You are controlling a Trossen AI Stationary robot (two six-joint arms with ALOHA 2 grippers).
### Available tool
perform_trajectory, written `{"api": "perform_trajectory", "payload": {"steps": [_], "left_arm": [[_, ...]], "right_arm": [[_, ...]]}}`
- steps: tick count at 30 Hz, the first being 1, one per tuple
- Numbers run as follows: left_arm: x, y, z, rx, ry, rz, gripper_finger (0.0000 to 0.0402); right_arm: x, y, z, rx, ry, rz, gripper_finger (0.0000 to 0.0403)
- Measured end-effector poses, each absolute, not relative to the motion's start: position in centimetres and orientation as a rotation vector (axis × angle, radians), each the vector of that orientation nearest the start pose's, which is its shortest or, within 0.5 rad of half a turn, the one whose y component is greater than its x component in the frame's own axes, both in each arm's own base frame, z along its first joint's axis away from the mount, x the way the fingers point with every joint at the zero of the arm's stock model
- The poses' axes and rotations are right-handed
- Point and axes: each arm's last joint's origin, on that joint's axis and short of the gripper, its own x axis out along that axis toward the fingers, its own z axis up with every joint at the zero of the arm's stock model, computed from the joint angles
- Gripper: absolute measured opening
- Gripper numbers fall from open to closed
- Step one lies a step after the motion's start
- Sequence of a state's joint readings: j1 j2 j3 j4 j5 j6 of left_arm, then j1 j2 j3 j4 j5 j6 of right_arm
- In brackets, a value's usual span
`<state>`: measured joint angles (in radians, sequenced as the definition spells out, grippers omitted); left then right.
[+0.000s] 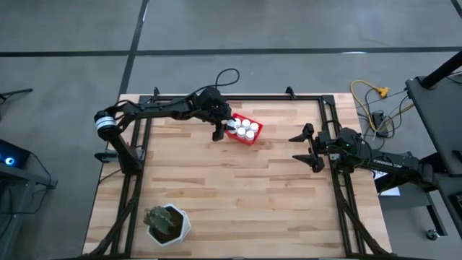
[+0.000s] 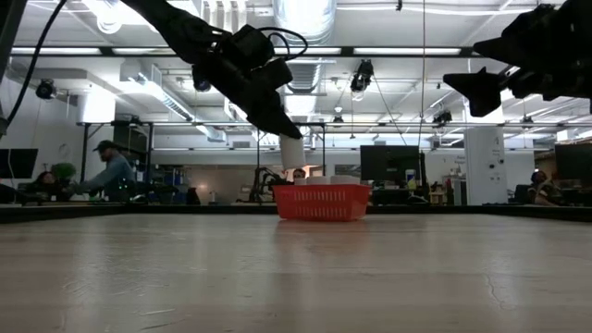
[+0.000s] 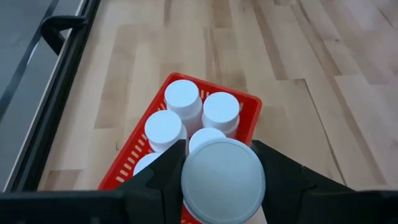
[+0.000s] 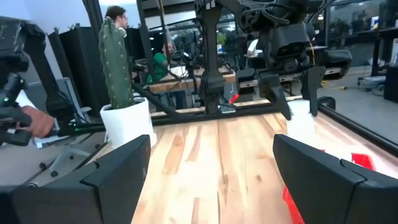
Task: Pick and place pill bottles into a basket
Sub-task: Put the white pill bottle into the red bin
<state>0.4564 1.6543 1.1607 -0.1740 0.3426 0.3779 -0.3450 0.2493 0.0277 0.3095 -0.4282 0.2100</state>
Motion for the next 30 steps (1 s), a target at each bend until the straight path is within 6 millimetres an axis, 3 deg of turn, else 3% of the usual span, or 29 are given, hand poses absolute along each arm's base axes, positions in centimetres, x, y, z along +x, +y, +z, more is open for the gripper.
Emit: {"api": "perform_trajectory", "payload": {"steps": [30], "left_arm": [[33.5,15.8,22.3,0.154,0.68,-0.026,0.014]], "right_arm": [[10.8,-2.6,18.2,0.196,-0.071,0.092,0.0327]]}}
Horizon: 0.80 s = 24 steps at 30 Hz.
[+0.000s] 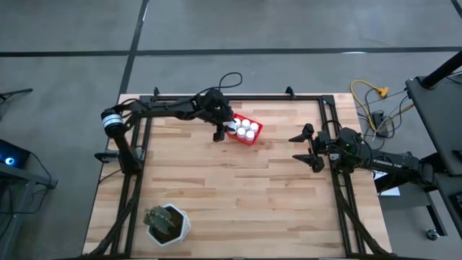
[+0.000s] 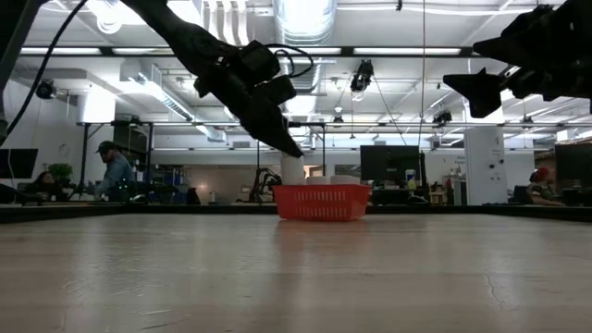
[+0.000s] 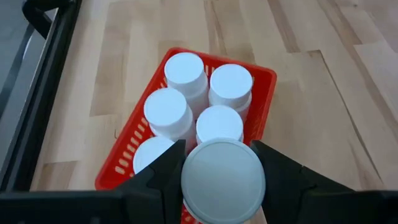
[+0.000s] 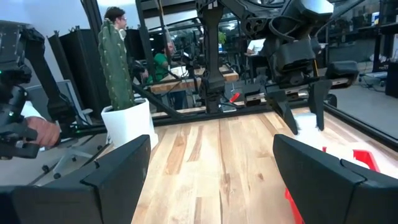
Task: Pick and place pill bottles into a basket
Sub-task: Put the white pill bottle into the red bin
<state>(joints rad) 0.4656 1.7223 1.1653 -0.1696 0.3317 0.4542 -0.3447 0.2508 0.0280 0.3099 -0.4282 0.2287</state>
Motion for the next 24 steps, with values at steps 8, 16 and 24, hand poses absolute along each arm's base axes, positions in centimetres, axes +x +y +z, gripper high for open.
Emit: {"api": "perform_trajectory", "payload": {"steps": [8,16,24], "left_arm": [[34.5,16.2,21.7,0.147,0.688,-0.032,0.014],[34.4,16.2,21.6,0.147,0.688,-0.032,0.014],[34.2,16.1,21.2,0.141,0.701,-0.034,0.014]], "right_arm": [[10.8,-2.6,18.2,0.201,-0.069,0.092,0.0327],[10.8,-2.6,18.0,0.202,-0.057,0.091,0.0327],[10.8,-2.6,18.0,0.202,-0.057,0.09,0.0327]]}}
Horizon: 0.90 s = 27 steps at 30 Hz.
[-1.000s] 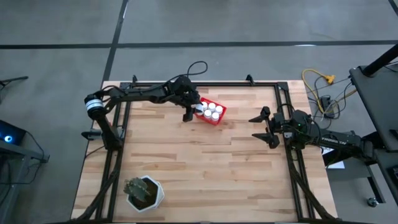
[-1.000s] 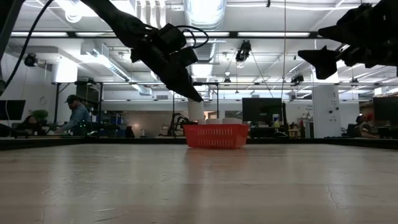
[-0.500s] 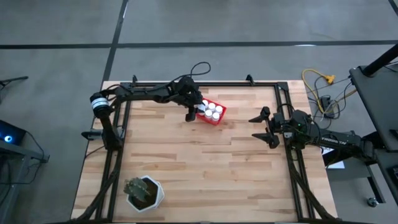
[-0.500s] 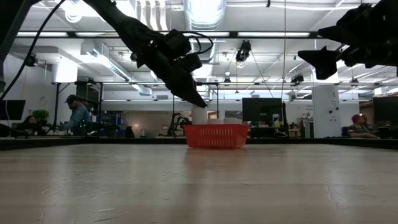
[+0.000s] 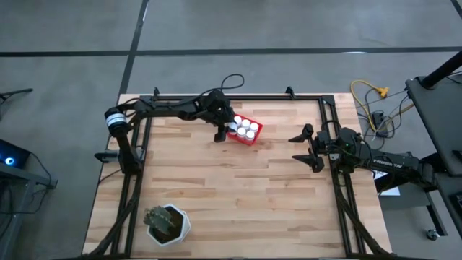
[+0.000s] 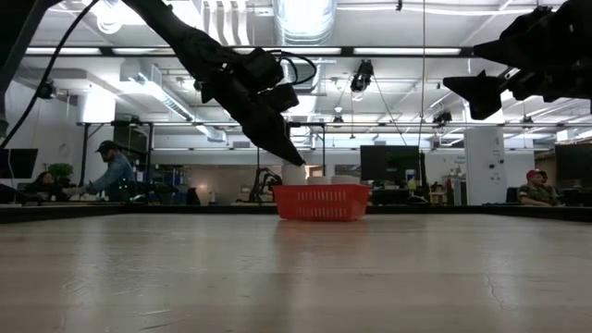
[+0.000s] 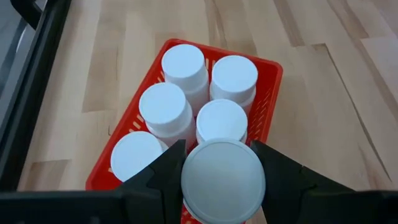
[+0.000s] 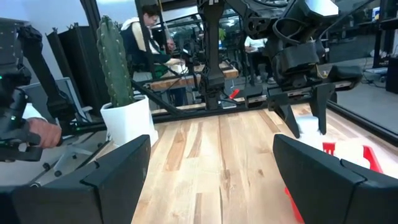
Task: Pick and place pill bottles into a basket
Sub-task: Put the white pill bottle into the red bin
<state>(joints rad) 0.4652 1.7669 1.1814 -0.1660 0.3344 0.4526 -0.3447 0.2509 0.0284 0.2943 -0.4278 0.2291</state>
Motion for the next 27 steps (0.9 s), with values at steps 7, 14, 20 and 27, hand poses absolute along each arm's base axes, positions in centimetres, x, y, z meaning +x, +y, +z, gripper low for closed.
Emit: {"api": "perform_trajectory", "payload": {"steps": [7,14,20,27], "left_arm": [[34.7,16.4,19.7,0.121,0.741,-0.04,0.014],[35.0,16.5,19.6,0.099,0.739,-0.03,0.014],[35.0,16.5,19.6,0.099,0.74,-0.029,0.0155],[35.0,16.5,19.6,0.1,0.74,-0.028,0.0183]], "right_arm": [[10.8,-2.6,18.0,0.199,-0.056,0.09,0.0327],[10.8,-2.6,18.0,0.201,-0.057,0.09,0.0327],[10.8,-2.6,18.0,0.199,-0.057,0.09,0.0327],[10.8,-2.6,18.0,0.198,-0.057,0.09,0.0327]]}}
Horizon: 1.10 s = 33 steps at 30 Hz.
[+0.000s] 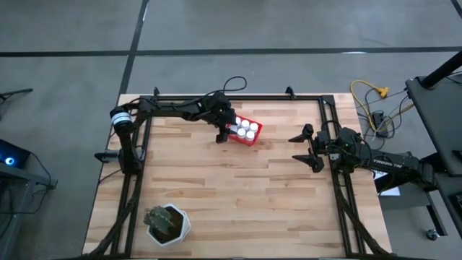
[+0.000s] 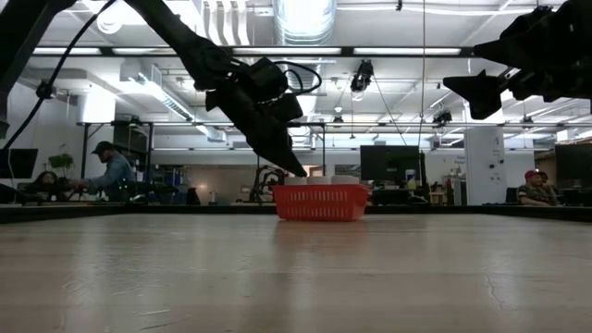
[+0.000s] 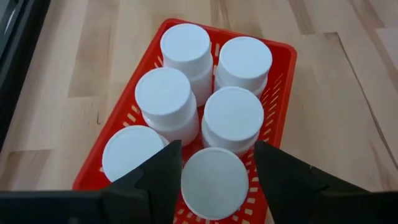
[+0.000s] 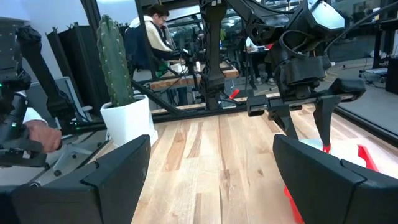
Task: Pick and place pill bottles into a basket
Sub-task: Put the white pill bottle into the red bin, then return to Home Position
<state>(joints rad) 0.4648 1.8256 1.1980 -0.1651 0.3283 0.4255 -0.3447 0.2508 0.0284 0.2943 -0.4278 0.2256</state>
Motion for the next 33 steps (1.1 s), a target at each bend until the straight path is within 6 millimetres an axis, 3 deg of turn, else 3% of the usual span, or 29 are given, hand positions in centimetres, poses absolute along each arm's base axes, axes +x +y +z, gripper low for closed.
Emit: {"api": "perform_trajectory", "payload": {"steps": [9,14,18,27,33], "left_arm": [[34.9,16.5,20.0,0.099,0.732,-0.025,0.0187],[34.9,16.4,23.0,0.027,0.648,0.032,0.0188],[34.3,16.0,26.5,-0.001,0.483,0.047,0.0183],[31.7,14.7,32.1,0.027,0.293,0.075,0.0082],[29.0,12.5,33.5,-0.004,0.208,0.065,0.0011]], "right_arm": [[10.8,-2.6,18.0,0.199,-0.054,0.09,0.0327],[10.8,-2.6,18.0,0.184,-0.053,0.089,0.0327],[10.8,-2.6,17.9,0.182,-0.05,0.088,0.0327],[10.9,-2.6,17.8,0.161,-0.038,0.086,0.0327],[10.8,-2.6,17.8,0.159,-0.041,0.086,0.0327]]}}
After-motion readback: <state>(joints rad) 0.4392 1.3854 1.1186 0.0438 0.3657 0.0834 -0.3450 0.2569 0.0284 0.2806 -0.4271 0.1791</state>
